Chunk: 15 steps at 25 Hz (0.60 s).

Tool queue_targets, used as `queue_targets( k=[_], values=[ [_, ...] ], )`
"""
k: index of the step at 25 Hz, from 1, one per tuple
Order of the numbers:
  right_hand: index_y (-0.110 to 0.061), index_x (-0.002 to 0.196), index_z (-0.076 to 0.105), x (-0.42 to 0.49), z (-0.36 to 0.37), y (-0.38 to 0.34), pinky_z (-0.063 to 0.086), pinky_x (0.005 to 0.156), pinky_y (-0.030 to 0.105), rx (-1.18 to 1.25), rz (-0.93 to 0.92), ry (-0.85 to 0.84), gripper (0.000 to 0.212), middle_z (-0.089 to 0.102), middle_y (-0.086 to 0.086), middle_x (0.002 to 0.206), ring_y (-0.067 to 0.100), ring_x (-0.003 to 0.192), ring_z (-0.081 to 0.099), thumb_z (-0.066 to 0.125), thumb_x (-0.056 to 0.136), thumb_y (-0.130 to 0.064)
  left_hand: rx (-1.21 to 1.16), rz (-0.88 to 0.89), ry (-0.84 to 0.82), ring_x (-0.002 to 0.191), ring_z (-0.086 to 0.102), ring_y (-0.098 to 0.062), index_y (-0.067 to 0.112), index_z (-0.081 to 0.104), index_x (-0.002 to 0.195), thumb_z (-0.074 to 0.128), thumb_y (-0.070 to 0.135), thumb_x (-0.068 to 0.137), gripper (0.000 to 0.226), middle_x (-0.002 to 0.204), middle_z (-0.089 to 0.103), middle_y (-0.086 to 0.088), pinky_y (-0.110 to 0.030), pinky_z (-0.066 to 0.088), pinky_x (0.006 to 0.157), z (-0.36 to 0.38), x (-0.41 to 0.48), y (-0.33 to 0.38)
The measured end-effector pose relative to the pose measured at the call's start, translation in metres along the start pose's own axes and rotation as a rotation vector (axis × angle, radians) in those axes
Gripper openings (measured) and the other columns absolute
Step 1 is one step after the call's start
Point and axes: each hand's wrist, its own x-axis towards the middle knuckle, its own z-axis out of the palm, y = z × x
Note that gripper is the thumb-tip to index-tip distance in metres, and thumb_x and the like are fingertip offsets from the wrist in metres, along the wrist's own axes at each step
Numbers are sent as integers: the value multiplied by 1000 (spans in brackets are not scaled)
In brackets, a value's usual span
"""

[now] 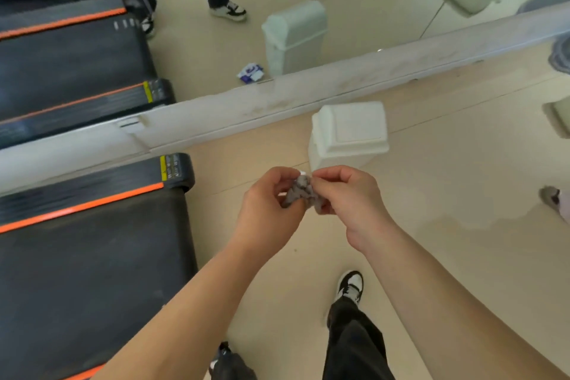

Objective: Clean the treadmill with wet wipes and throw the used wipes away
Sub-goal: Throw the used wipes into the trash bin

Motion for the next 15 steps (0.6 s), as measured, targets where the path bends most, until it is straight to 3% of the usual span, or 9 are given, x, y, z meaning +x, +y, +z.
queue_targets(
  k=[3, 6, 9, 11, 15],
  values=[
    [-12, 85, 78, 48, -77, -22, 62, 68, 37, 4, 6, -21, 7, 76, 10, 81, 19, 68, 70, 74, 88, -6, -141, -78, -3, 88, 74, -15, 25, 69, 103, 81, 6, 80, 32, 93, 77, 8, -31, 61, 80, 75, 35, 41],
    [-7, 95, 76, 96, -147, -46, 64, 72, 40, 63, 82, -20, 6, 77, 14, 86, 24, 70, 73, 73, 90, -8, -217, -136, -57, 92, 73, -14, 24, 72, 117, 83, 6, 76, 47, 104, 77, 4, -27, 59, 81, 138, 74, 77],
    [-6, 100, 74, 141, -191, -69, 64, 74, 42, 105, 132, -41, 11, 77, 14, 88, 24, 70, 70, 72, 90, -9, -287, -121, -180, 106, 68, -12, 25, 66, 133, 67, 6, 85, 52, 123, 73, 1, -28, 53, 90, 178, 108, 98],
    [-7, 103, 74, 166, -200, -81, 63, 75, 43, 113, 154, -83, 13, 74, 13, 86, 23, 72, 69, 70, 91, -11, -267, -93, -171, 116, 67, -12, 23, 65, 135, 66, 4, 93, 47, 126, 72, 7, -30, 51, 101, 191, 125, 108],
    [-12, 98, 74, 214, -190, -93, 60, 69, 39, 23, 186, -184, 9, 74, 9, 81, 21, 69, 69, 66, 94, -10, -254, -149, -23, 89, 76, -20, 20, 73, 119, 74, 0, 87, 38, 108, 77, 3, -34, 61, 81, 200, 176, 116]
  ],
)
